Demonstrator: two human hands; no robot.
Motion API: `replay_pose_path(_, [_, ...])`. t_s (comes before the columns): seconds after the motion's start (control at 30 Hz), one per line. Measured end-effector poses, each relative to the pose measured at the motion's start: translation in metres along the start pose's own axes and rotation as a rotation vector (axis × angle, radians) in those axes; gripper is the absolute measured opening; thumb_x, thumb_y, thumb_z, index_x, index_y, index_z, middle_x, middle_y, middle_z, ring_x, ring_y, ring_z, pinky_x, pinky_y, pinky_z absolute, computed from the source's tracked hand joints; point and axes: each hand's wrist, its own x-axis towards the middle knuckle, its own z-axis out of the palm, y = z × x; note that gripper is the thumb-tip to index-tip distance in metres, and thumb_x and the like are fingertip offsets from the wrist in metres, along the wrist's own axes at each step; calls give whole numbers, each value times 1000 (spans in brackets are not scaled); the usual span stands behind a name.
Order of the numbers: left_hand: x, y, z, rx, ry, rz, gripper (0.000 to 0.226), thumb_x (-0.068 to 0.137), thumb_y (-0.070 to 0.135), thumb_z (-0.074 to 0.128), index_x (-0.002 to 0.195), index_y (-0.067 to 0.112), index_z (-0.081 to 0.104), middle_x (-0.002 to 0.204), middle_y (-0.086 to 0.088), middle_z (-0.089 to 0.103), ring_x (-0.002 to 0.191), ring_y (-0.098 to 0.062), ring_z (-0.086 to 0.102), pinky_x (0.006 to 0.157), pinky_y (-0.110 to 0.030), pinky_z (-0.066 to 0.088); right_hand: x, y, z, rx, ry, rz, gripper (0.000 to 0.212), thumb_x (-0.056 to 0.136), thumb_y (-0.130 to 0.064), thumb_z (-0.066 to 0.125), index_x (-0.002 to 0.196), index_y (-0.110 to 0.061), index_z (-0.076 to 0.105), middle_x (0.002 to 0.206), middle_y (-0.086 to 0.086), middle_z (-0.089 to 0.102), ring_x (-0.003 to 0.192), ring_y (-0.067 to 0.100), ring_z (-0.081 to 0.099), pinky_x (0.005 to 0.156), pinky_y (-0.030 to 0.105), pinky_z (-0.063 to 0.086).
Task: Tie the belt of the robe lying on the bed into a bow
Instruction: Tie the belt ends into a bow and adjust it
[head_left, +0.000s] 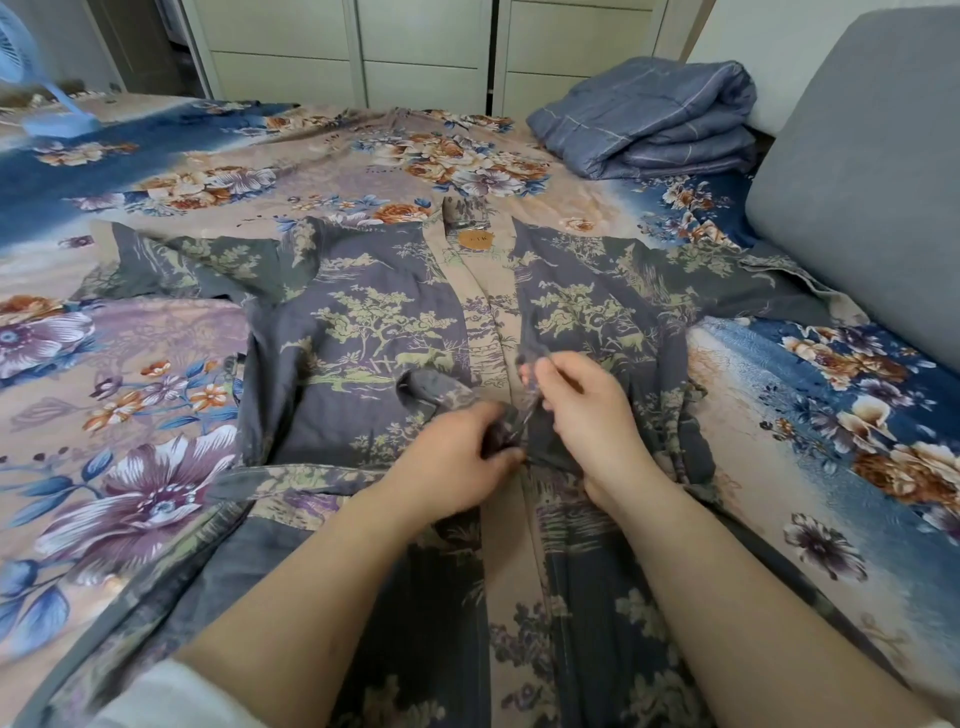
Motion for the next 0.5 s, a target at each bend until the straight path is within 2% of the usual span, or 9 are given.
replay_pose_path(0.07, [0, 3, 2, -21, -27, 25, 32, 78, 44, 58, 94, 16, 57, 83, 0, 64, 74, -18, 59, 68, -35, 50, 0, -8, 1, -201, -97, -279, 18, 93, -21, 51, 90, -12, 67, 90, 2, 68, 84, 15, 60, 76, 33, 46])
replay_pose_path(0.1, [0, 4, 3, -53, -25, 34, 38, 75, 47, 54, 94, 15, 60, 82, -3, 66, 73, -19, 60, 68, -39, 51, -1, -10, 3, -241, -172, -333, 16, 93, -20, 53, 93, -15, 68, 90, -3, 68, 88, 13, 61, 80, 30, 47])
replay_pose_path(0.17, [-1, 8, 3, -121, -7, 37, 35, 76, 38, 54, 97, 12, 63, 87, -7, 69, 78, -21, 64, 70, -43, 53, -3, -10, 6, -246, -335, -333, 18, 94, -22, 52, 102, -21, 68, 91, -18, 64, 93, 2, 59, 84, 20, 46])
replay_pose_path(0.23, [0, 10, 1, -177, 17, 2, 24, 82, 23, 55, 99, 8, 63, 91, -9, 69, 83, -23, 64, 75, -43, 54, -5, -8, 9, -257, -408, -330, 21, 96, -26, 49, 105, -22, 68, 88, -24, 61, 91, -6, 57, 83, 16, 44])
replay_pose_path(0.3, [0, 9, 2, -256, -16, -23, 17, 84, 20, 55, 82, 6, 65, 78, -11, 69, 74, -20, 63, 69, -42, 52, -4, -6, 7, -283, -412, -315, 22, 97, -31, 45, 94, -25, 66, 82, -17, 62, 83, -3, 57, 78, 23, 46])
replay_pose_path(0.37, [-1, 9, 1, -321, -83, -31, 28, 86, 21, 56, 60, 14, 58, 56, 1, 59, 55, -7, 52, 57, -31, 44, -2, -5, 2, -318, -413, -276, 24, 97, -36, 43, 79, -34, 59, 77, -14, 60, 77, 0, 56, 72, 28, 45])
replay_pose_path(0.43, [-1, 10, -2, -379, -111, -76, 32, 90, 23, 55, 59, 13, 57, 53, 4, 53, 49, -5, 44, 54, -23, 37, -1, -5, -3, -362, -434, -254, 25, 96, -42, 41, 76, -38, 56, 76, -13, 60, 77, 2, 57, 75, 32, 47])
replay_pose_path(0.5, [0, 8, -7, -469, -92, -144, 32, 92, 23, 52, 65, 8, 62, 61, -5, 58, 55, -10, 48, 55, -20, 40, 0, -4, -7, -420, -444, -238, 27, 94, -47, 41, 87, -32, 62, 79, -10, 64, 79, 5, 59, 79, 38, 51])
